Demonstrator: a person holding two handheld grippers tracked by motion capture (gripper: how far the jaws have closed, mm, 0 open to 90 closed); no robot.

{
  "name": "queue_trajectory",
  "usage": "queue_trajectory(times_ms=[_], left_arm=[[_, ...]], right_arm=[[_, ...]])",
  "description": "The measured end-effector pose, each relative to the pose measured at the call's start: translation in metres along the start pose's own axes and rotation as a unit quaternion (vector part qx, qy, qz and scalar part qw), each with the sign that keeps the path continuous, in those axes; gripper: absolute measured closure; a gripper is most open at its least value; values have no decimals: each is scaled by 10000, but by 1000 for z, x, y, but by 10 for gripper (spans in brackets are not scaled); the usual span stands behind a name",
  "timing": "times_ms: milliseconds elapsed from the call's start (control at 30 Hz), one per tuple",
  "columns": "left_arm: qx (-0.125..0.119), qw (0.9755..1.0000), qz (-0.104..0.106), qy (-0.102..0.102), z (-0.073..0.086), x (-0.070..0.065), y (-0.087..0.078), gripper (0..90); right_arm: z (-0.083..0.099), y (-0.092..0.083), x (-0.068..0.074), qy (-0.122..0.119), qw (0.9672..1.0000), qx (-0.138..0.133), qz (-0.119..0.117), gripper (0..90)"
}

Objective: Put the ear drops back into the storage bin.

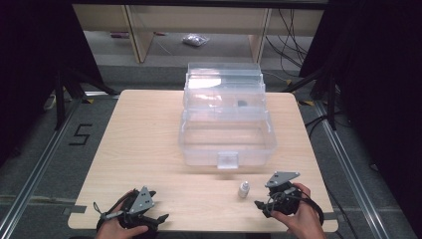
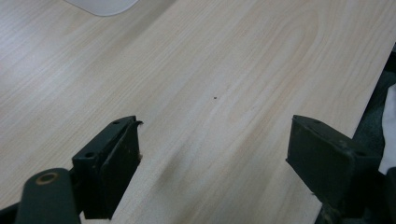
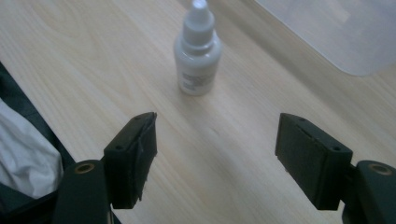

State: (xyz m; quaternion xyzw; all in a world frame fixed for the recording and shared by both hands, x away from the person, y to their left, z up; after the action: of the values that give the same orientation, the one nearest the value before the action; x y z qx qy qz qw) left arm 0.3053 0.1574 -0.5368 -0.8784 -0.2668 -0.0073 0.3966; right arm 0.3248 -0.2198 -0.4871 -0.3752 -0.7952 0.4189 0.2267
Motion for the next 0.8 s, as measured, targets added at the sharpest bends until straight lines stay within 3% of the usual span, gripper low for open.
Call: queue_trajectory(times_ms=[167,267,333,500,800], left_arm=[[-7,10000,6,-9,0,0,0,167],[-10,9999,11,-113,1,-1,0,167],[-10,10000,4,-11,0,0,0,167],[-3,10000,8,-2,0,0,0,167],[-36,10000,38,-38,0,-1,0,167]], right_arm=[[-15,3,10,-337,9991,227,-79,318],[-19,4,13,-382,9989,277,-66,325],[-22,6,14,-408,9986,342,-75,328],[-28,15,15,-510,9971,555,-109,344],[-38,24,14,-707,9952,675,-85,383]])
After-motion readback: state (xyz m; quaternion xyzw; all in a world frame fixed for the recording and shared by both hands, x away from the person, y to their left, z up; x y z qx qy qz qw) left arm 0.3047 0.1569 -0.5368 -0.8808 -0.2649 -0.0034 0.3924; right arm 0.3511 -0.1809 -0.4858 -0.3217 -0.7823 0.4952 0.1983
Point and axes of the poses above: each handheld gripper's, and its own axes: y roughly forward along the jaws, z roughly out of its underside, x roughly to its left, the point moved 5 cm from there along y, roughly forward along the jaws, and after that the axes turned 9 degrees about y, right-handed, at the moved point
